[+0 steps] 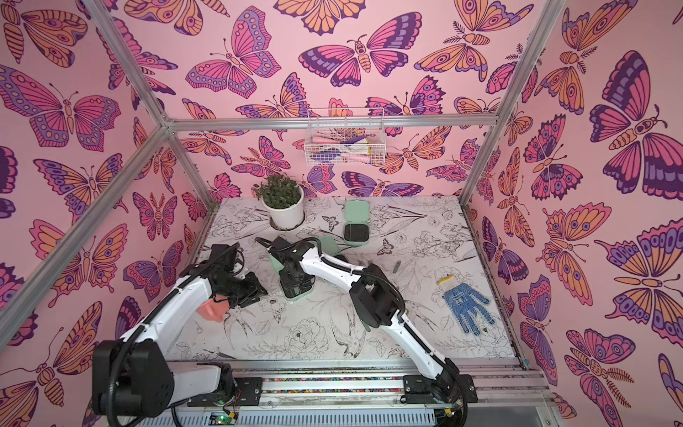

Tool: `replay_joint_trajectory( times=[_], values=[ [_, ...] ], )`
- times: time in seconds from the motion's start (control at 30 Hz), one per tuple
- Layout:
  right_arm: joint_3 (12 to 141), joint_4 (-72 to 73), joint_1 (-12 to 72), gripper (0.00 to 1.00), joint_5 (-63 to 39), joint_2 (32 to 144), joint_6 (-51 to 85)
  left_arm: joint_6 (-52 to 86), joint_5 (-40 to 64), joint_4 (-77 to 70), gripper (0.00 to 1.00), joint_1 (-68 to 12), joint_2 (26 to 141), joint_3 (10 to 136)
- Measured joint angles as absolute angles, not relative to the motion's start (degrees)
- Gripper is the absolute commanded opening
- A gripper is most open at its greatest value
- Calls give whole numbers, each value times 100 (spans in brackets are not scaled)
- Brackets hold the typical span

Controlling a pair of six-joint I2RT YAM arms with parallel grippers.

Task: Organize nail clipper sets
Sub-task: Place the nail clipper in the storage box, then adjust the nail clipper in the storage box.

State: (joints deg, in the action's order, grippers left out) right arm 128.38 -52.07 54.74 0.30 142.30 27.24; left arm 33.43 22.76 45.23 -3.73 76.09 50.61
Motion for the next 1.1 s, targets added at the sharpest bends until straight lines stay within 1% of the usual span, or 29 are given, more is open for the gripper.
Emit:
replay_joint_trajectory(
  times=[0.17,0.23,0.27,0.37,0.43,0.7,1.1],
  values=[
    [12829,-5205,5474,38,30,14191,2724,3465,2274,4305,36,-576,7942,5024],
    [12790,-5194,5474,31,32,14118,2722,3503,2268,4241,34,-580,7942,5022],
    [12766,-5186,5474,26,32,14064,2724,3507,2257,4200,33,-580,7942,5022],
    [12676,-5146,5474,14,32,13865,2753,3531,2222,4163,31,-580,7946,5022],
    [12658,-5120,5474,10,30,13773,2755,3546,2174,4154,30,-580,7961,5022],
    [12656,-5033,5474,10,-58,13769,2790,3610,2097,4150,31,-580,7961,5022],
    [12656,-5030,5474,5,-145,14180,2856,3669,2099,4147,30,-580,7848,5022]
  ],
)
